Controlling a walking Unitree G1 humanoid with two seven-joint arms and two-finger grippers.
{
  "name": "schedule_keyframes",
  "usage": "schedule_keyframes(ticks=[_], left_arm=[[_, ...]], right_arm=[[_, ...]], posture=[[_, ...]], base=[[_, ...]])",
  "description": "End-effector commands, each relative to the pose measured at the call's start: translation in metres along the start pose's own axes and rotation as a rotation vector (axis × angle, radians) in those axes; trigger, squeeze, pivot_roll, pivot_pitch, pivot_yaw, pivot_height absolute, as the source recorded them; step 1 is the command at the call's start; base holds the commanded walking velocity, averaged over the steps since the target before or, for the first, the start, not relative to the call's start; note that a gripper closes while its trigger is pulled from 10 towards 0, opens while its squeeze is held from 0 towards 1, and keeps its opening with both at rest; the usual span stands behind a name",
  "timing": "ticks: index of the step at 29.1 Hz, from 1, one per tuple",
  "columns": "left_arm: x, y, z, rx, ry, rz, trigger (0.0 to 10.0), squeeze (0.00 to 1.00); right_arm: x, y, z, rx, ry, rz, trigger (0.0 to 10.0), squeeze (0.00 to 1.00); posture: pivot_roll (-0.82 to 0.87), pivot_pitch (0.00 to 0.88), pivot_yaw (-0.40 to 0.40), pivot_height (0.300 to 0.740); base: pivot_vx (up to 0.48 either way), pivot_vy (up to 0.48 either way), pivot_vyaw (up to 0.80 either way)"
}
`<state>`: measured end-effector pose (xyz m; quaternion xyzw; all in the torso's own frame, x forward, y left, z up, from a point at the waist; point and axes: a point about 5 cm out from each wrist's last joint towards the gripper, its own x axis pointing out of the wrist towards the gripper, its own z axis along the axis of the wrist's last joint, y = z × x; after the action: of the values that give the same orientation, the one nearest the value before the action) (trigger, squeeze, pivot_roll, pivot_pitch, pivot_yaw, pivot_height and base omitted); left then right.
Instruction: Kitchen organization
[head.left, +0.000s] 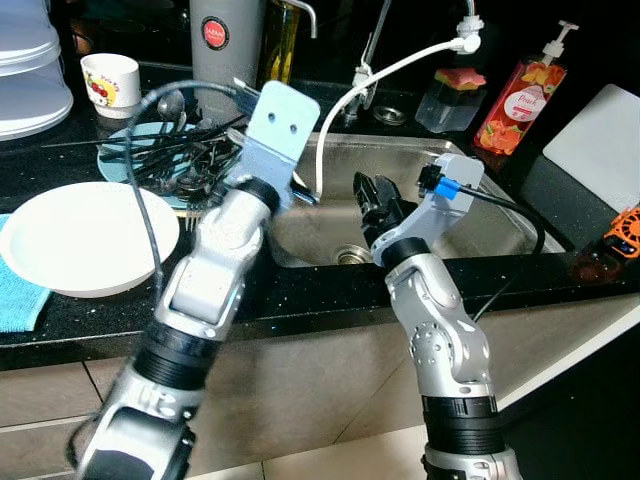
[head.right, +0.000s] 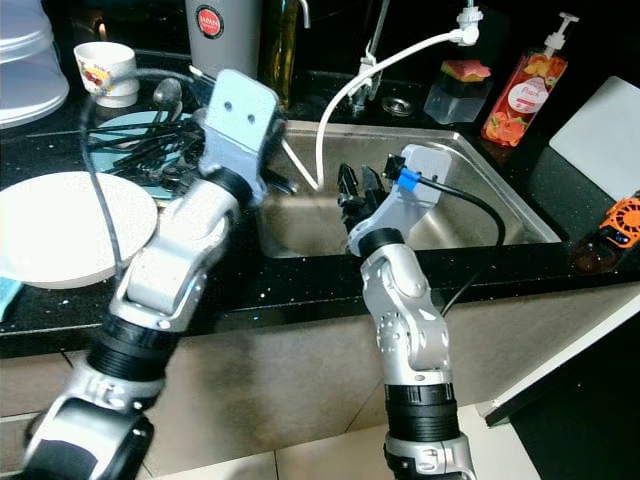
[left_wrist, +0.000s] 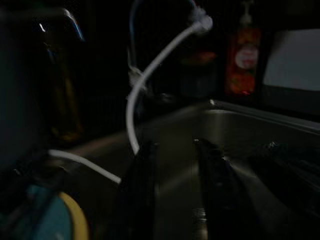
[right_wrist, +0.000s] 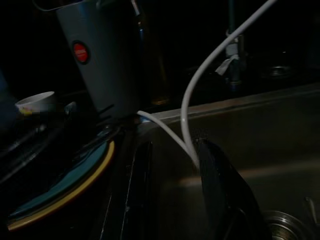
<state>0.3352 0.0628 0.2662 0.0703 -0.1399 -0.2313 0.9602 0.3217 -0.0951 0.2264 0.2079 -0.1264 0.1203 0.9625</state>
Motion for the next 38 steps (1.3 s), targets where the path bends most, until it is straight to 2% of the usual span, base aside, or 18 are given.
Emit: schedule_keyframes(ticks=[1,2,3,4,6,12,13,14,15,16,17,18,22,27,30,33,35,38], left_arm=[[0.001,-0.003,0.004,-0.039,-0.002,-0.002,10.0,1.00],[0.002,0.001,0.004,-0.042,0.010,0.027,10.0,1.00],[0.005,0.012,-0.001,-0.002,0.074,0.111,10.0,0.00],[0.006,0.032,-0.006,0.076,0.157,0.256,10.0,0.00],[0.006,0.045,-0.005,0.120,0.180,0.341,10.0,0.00],[0.002,0.065,-0.003,0.142,0.224,0.419,10.0,0.00],[-0.001,0.076,-0.007,0.170,0.268,0.444,10.0,0.00],[-0.003,0.079,-0.012,0.138,0.296,0.460,10.0,0.00],[-0.003,0.079,-0.012,0.138,0.296,0.460,10.0,0.00],[-0.005,0.079,-0.018,0.046,0.326,0.471,10.0,0.00],[-0.005,0.079,-0.018,0.046,0.326,0.471,10.0,0.00],[-0.006,0.077,-0.020,0.001,0.336,0.472,10.0,0.00],[-0.008,0.067,-0.011,-0.040,0.252,0.585,10.0,0.00],[-0.013,0.041,-0.003,-0.197,0.150,0.668,10.0,0.00],[-0.015,0.041,0.001,-0.220,0.137,0.703,10.0,0.00],[-0.013,0.039,0.006,-0.311,0.120,0.673,10.0,0.00],[-0.014,0.037,0.004,-0.324,0.137,0.666,10.0,0.00],[-0.019,0.029,-0.008,-0.430,0.211,0.657,10.0,0.00]], right_arm=[[-0.002,-0.001,0.006,0.013,-0.037,-0.018,10.0,0.00],[-0.002,-0.001,0.006,0.013,-0.037,-0.020,10.0,0.00],[-0.002,-0.002,0.005,0.013,-0.036,-0.022,10.0,0.00],[-0.002,-0.002,0.005,0.014,-0.034,-0.024,10.0,0.00],[-0.002,-0.002,0.004,0.014,-0.032,-0.025,10.0,0.00],[-0.001,-0.001,0.003,0.016,-0.031,-0.025,10.0,0.00],[-0.001,-0.001,0.003,0.018,-0.031,-0.027,10.0,0.00],[-0.002,-0.001,0.003,0.018,-0.031,-0.028,10.0,0.00],[-0.002,-0.001,0.003,0.018,-0.031,-0.028,10.0,0.00],[-0.002,-0.002,0.002,0.019,-0.030,-0.030,10.0,0.00],[-0.002,-0.002,0.002,0.019,-0.030,-0.030,10.0,0.00],[-0.002,-0.002,0.002,0.019,-0.029,-0.031,10.0,0.00],[-0.003,-0.003,0.002,0.018,-0.026,-0.034,10.0,0.00],[-0.003,-0.002,0.001,0.017,-0.025,-0.034,10.0,0.00],[-0.003,-0.003,0.001,0.016,-0.025,-0.037,10.0,0.00],[-0.004,-0.004,0.000,0.015,-0.022,-0.040,10.0,0.00],[-0.004,-0.003,0.000,0.015,-0.022,-0.040,10.0,0.00],[-0.004,-0.003,0.000,0.017,-0.021,-0.041,10.0,0.00]], posture=[[0.24,0.000,-0.149,0.740],[0.24,0.000,-0.148,0.740],[0.24,0.000,-0.148,0.740],[0.25,0.000,-0.147,0.740],[0.25,0.000,-0.146,0.740],[0.25,0.000,-0.143,0.740],[0.25,0.000,-0.141,0.740],[0.25,0.000,-0.140,0.740],[0.25,0.000,-0.140,0.740],[0.25,0.000,-0.140,0.740],[0.25,0.000,-0.140,0.740],[0.25,0.000,-0.140,0.740],[0.25,0.000,-0.141,0.740],[0.25,0.000,-0.138,0.740],[0.25,0.000,-0.138,0.740],[0.25,0.000,-0.135,0.740],[0.25,0.000,-0.135,0.740],[0.25,0.000,-0.136,0.740]], base=[[0.000,0.000,0.00],[0.000,0.000,0.00],[0.000,0.000,0.00],[0.000,0.000,0.00],[0.000,0.000,0.00],[0.000,0.000,0.00],[0.000,0.000,0.00],[0.000,0.000,0.00],[0.000,0.000,0.00],[0.000,0.000,0.00],[0.000,0.000,0.00],[0.000,0.000,0.00],[0.000,0.000,0.00],[0.000,0.000,0.00],[0.000,0.000,0.00],[0.000,0.000,0.00],[0.000,0.000,0.00],[0.000,0.000,0.00]])
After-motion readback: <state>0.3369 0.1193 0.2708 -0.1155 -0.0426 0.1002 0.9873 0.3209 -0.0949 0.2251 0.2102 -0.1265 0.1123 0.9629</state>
